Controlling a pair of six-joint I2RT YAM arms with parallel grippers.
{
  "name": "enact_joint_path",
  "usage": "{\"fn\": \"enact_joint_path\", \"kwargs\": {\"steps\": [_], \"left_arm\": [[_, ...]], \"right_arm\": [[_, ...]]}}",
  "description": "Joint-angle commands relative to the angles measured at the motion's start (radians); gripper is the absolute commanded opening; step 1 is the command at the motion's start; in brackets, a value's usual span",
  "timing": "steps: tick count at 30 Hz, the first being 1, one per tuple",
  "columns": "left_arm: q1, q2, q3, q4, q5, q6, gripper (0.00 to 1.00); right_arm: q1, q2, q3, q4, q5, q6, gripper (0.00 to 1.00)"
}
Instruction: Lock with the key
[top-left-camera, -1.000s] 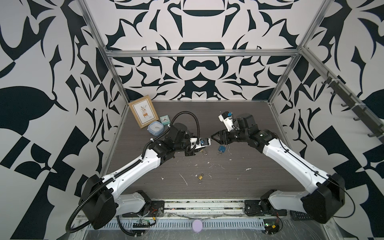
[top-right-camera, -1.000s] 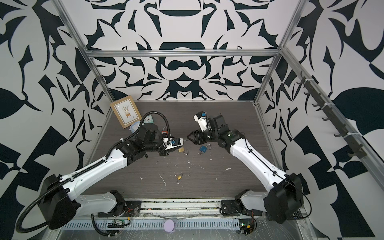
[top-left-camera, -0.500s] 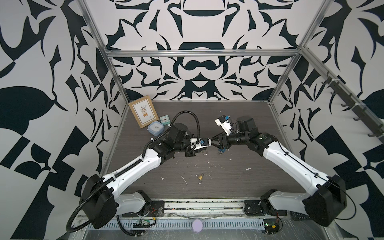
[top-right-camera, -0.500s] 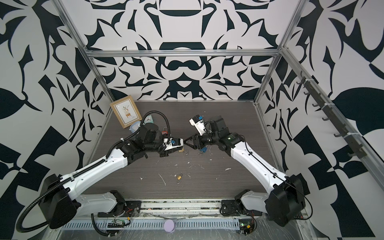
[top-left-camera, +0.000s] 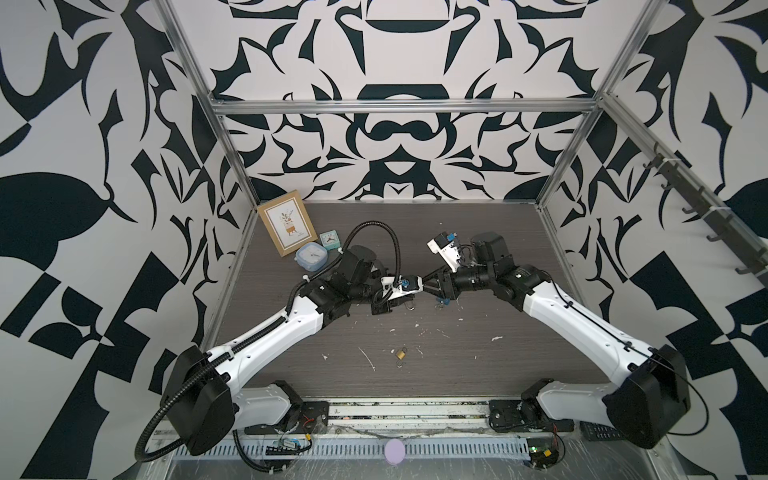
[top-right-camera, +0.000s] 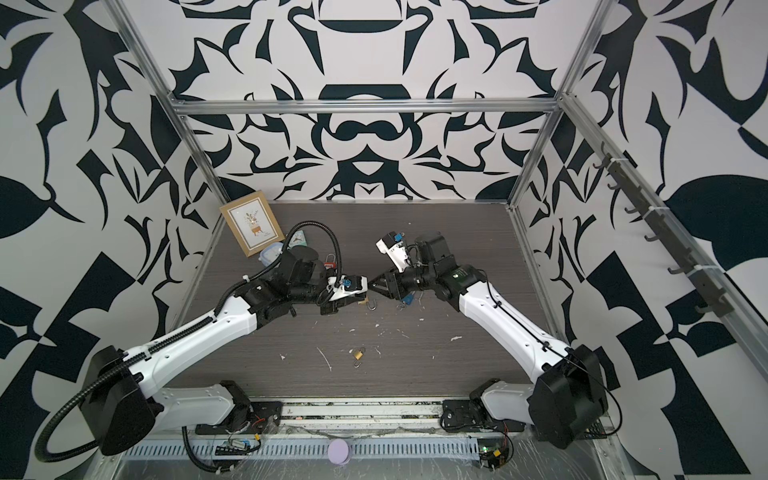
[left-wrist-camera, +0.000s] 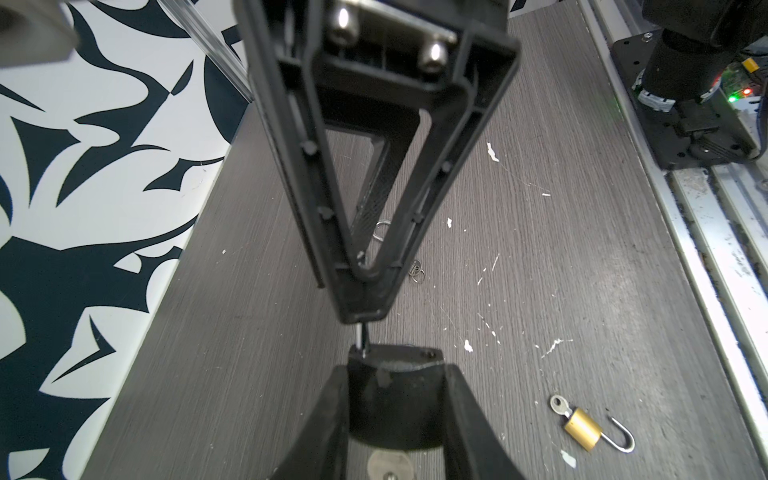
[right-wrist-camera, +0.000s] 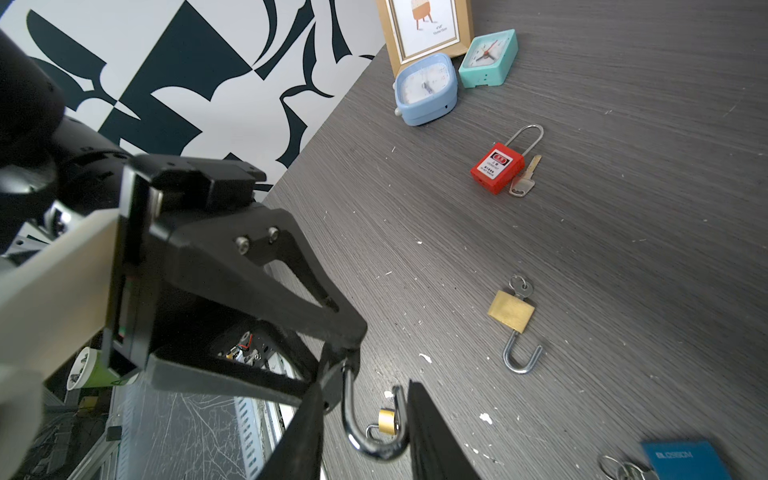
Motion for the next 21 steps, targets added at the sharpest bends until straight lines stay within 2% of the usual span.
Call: {"fn": "enact_joint_path", "kwargs": {"steps": [1, 14, 21], "left_arm": [[-0.004, 0.003, 0.042, 0.014, 0.02, -0.003, 0.0], [-0.004, 0.003, 0.044, 0.031, -0.02, -0.002, 0.0], [-0.021, 0.049, 0.022, 0.107, -0.144, 0.005, 0.0]], "right_arm": [[0.004, -0.014, -0.005, 0.024, -0.021, -0.008, 0.31], [0.004, -0.025, -0.007, 0.028, -0.021, 0.004, 0.19], [0.004, -0.022, -0.006, 0.053, -0.04, 0.034, 0.12]]}}
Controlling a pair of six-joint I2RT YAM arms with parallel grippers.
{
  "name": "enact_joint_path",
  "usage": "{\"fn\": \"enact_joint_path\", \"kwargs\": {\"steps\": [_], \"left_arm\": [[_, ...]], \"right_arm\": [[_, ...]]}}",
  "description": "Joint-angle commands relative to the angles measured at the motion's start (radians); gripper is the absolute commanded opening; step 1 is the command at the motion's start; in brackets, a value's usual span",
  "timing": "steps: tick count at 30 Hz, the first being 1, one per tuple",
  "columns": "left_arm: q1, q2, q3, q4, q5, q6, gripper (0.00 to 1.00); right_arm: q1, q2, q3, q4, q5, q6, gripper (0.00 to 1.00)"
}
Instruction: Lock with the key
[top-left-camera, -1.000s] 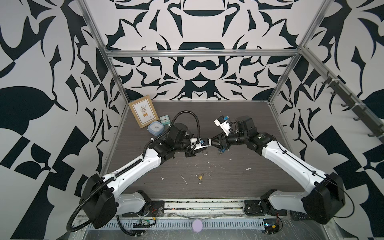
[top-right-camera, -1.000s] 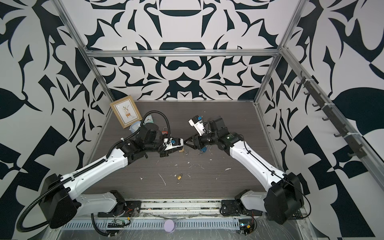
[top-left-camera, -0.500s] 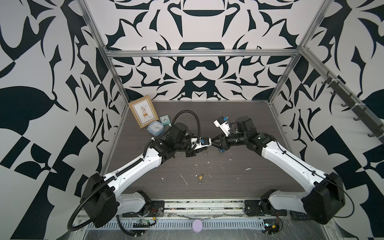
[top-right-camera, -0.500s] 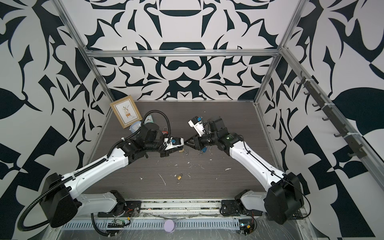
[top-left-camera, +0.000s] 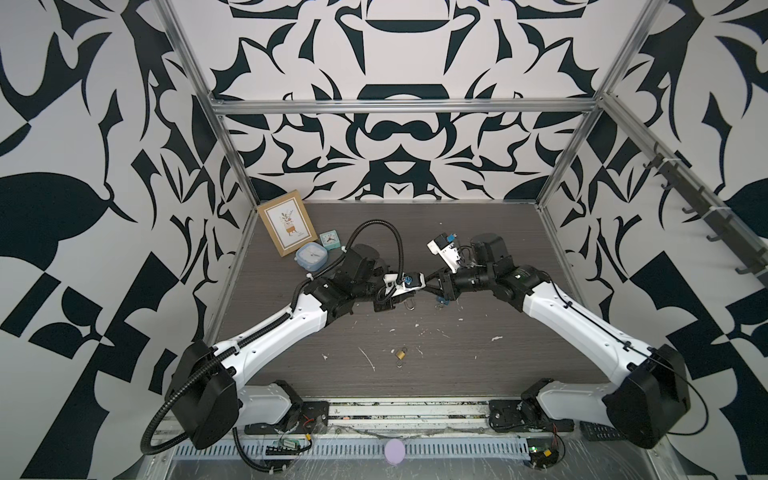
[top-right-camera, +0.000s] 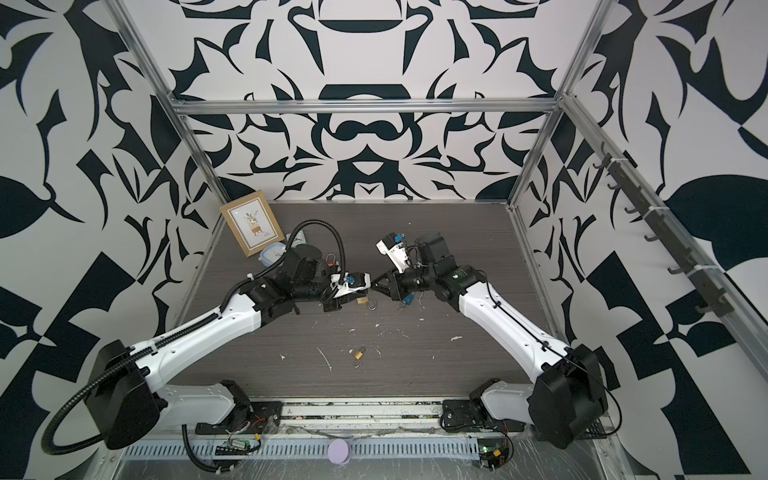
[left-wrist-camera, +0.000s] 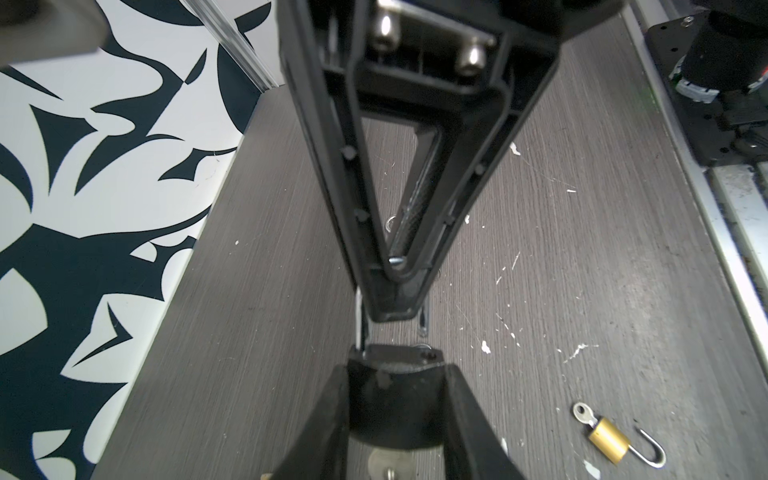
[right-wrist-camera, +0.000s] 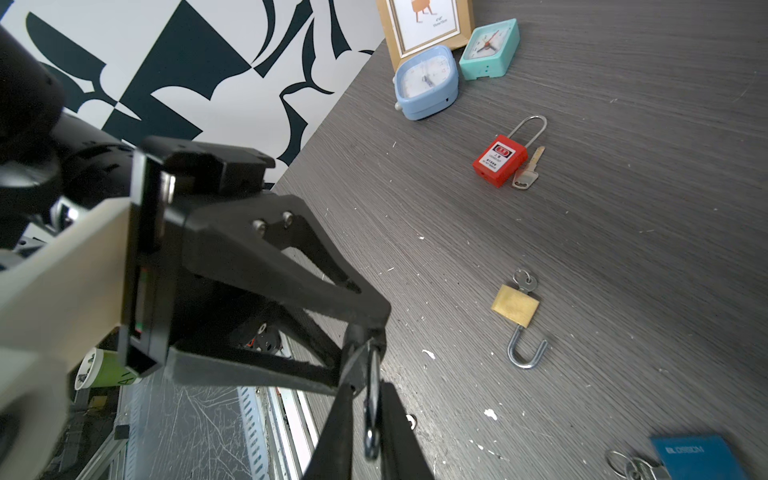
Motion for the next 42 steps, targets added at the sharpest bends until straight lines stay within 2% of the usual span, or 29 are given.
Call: {"fn": "enact_joint_path", "kwargs": {"steps": [1, 8, 21, 33, 42], "left_arm": [[-0.012, 0.011, 0.004, 0.082, -0.085, 0.012, 0.0], [-0.022, 0.009, -0.05, 0.224, -0.154, 0.011, 0.0], [-0.069, 0.02, -0.115, 0.43, -0.291, 0.034, 0.0], [-0.099, 0.033, -0.102, 0.479, -0.303, 0.013, 0.0], [-0.1, 0.021, -0.035, 0.429, -0.216, -0.087, 0.0]], "right_arm": [[0.006, -0.021, 0.003, 0.051, -0.039, 0.016, 0.1], [0.007, -0.009, 0.009, 0.053, -0.036, 0.03, 0.0], [0.007, 0.058, 0.039, 0.07, -0.043, 0.118, 0.0], [0.007, 0.1, 0.027, 0.113, -0.063, 0.172, 0.0], [0.006, 0.115, -0.002, 0.144, -0.063, 0.182, 0.0]]}}
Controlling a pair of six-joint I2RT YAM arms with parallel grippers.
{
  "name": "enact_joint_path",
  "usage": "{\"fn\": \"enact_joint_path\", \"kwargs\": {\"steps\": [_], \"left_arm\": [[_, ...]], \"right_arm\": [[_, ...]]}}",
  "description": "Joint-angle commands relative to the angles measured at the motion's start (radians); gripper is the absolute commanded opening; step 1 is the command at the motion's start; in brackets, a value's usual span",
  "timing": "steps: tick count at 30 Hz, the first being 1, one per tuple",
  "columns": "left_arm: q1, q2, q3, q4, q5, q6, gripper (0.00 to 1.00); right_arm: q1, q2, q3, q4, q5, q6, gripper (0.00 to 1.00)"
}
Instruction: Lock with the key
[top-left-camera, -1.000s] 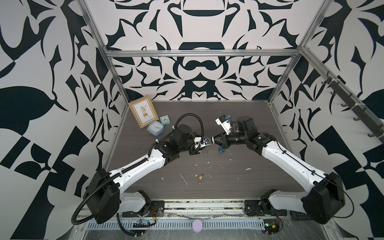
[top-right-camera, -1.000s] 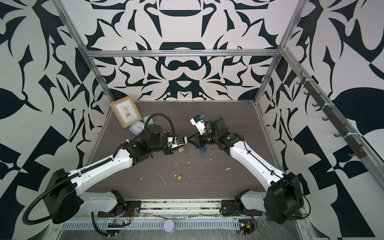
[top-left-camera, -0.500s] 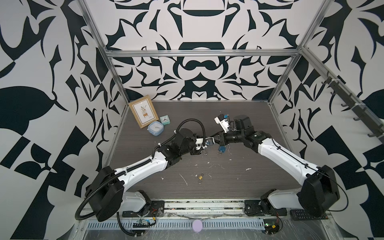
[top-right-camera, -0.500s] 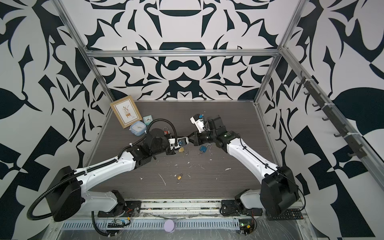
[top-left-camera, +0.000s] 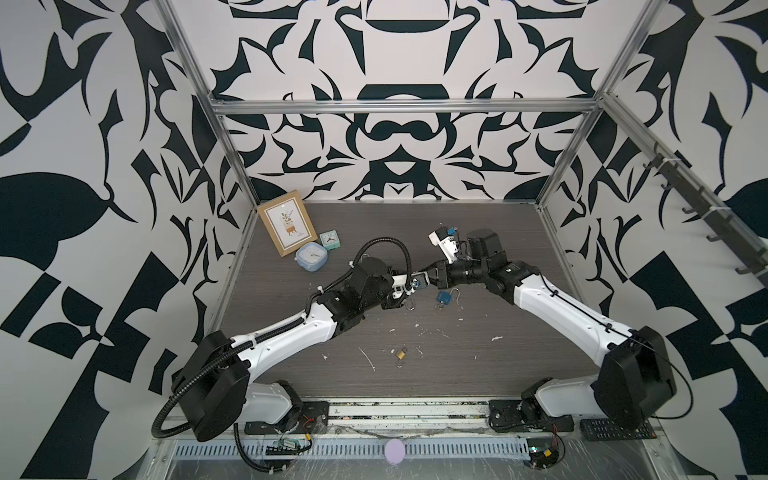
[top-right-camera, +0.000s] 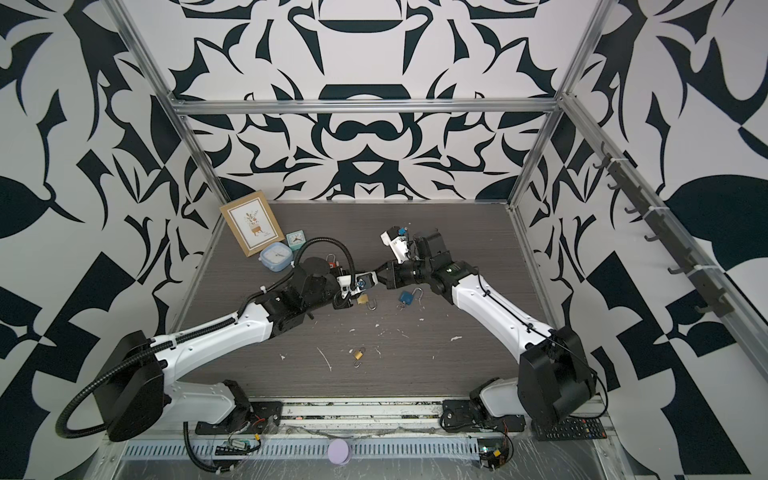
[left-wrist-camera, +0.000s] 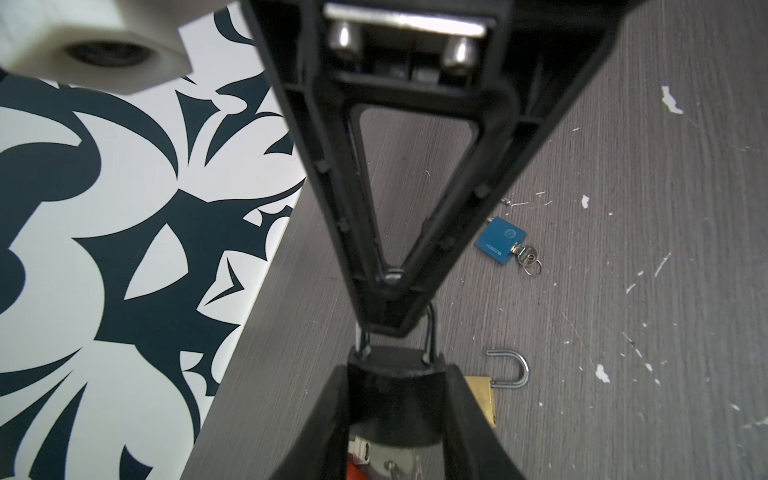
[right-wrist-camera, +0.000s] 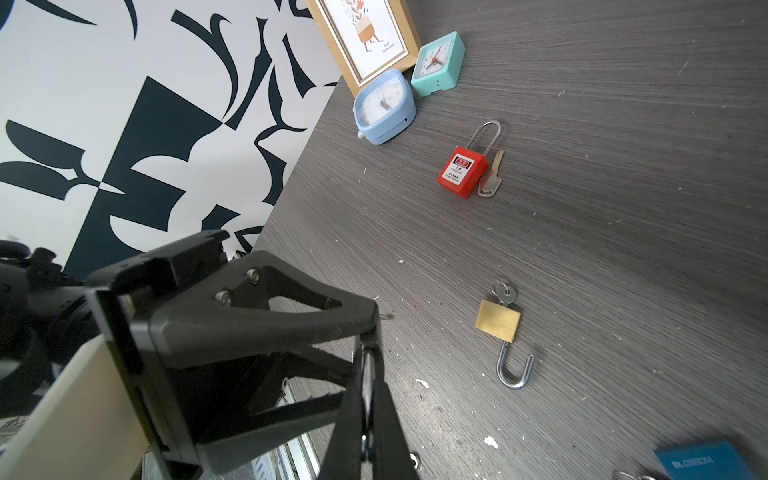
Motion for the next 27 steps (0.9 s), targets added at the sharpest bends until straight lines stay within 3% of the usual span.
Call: {"fn": "enact_joint_path", "kwargs": {"steps": [1, 13, 27], "left_arm": [[-0.019, -0.01, 0.1, 0.111, 0.105, -0.066, 0.0], [-0.018, 0.009, 0.176, 0.084, 0.193, -0.158, 0.0], [-0.019, 0.077, 0.227, 0.188, 0.193, -0.205, 0.0]], "right_arm": [[0.029, 0.02, -0.01, 0.023, -0.089, 0.012, 0.0], [0.036, 0.038, -0.058, 0.078, -0.096, 0.036, 0.0], [0.063, 0.079, -0.089, 0.144, -0.097, 0.086, 0.0]]}}
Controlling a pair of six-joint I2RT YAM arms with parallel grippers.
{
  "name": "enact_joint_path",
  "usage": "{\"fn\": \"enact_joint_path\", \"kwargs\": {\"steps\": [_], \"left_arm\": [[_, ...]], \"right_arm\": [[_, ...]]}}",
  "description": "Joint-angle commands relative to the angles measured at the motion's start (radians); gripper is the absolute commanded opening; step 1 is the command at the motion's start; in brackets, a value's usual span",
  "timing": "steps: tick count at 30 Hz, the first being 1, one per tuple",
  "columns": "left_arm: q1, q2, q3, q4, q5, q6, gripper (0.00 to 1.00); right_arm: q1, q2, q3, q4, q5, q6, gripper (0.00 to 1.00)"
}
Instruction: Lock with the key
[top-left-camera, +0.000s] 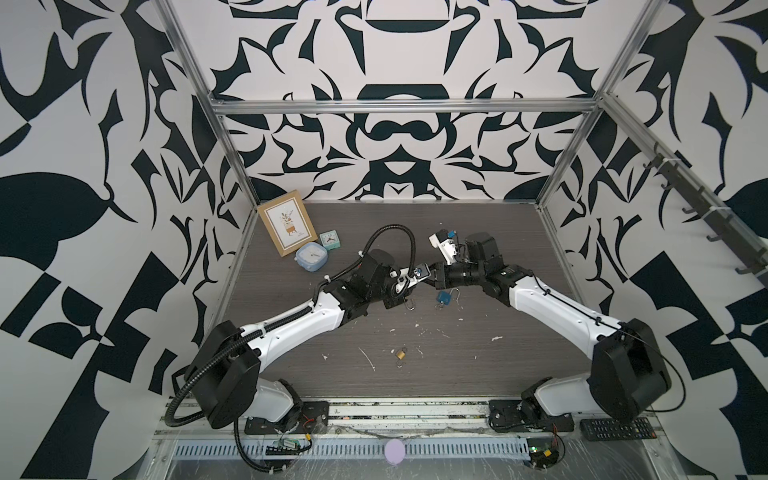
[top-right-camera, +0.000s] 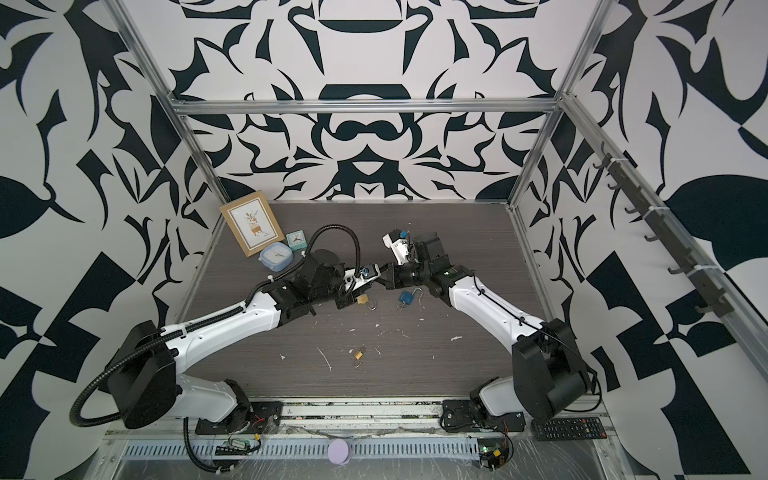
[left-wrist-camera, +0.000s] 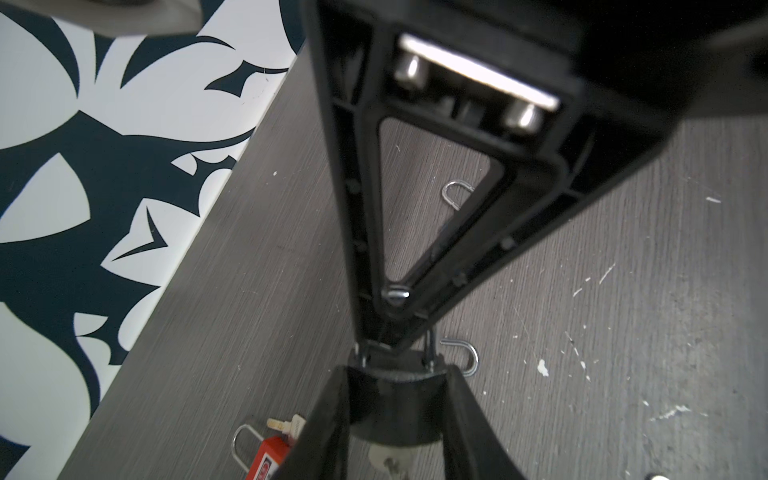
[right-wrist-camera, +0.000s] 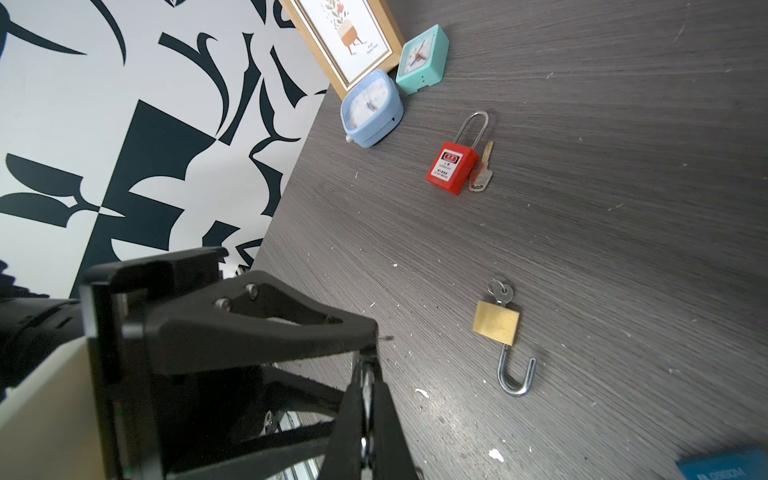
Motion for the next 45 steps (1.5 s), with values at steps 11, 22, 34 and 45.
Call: {"fn": "enact_joint_path", "kwargs": {"steps": [11, 22, 34, 45], "left_arm": [[-0.03, -0.01, 0.12, 0.435, 0.116, -0.068, 0.0], [-0.003, -0.018, 0.152, 0.478, 0.151, -0.13, 0.0], [0.0, -0.041, -0.059, 0.403, 0.059, -0.182, 0.0], [0.0, -0.084, -0.216, 0.357, -0.017, -0.329, 0.0]], "right_arm": [[0.09, 0.091, -0.026, 0.047, -0.092, 0.02, 0.0], [0.107, 0.118, -0.028, 0.055, -0.083, 0.021, 0.0], [0.076, 0.067, 0.097, -0.079, -0.021, -0.052, 0.0], [-0.02, -0.009, 0.251, -0.138, 0.035, -0.081, 0.44]]}}
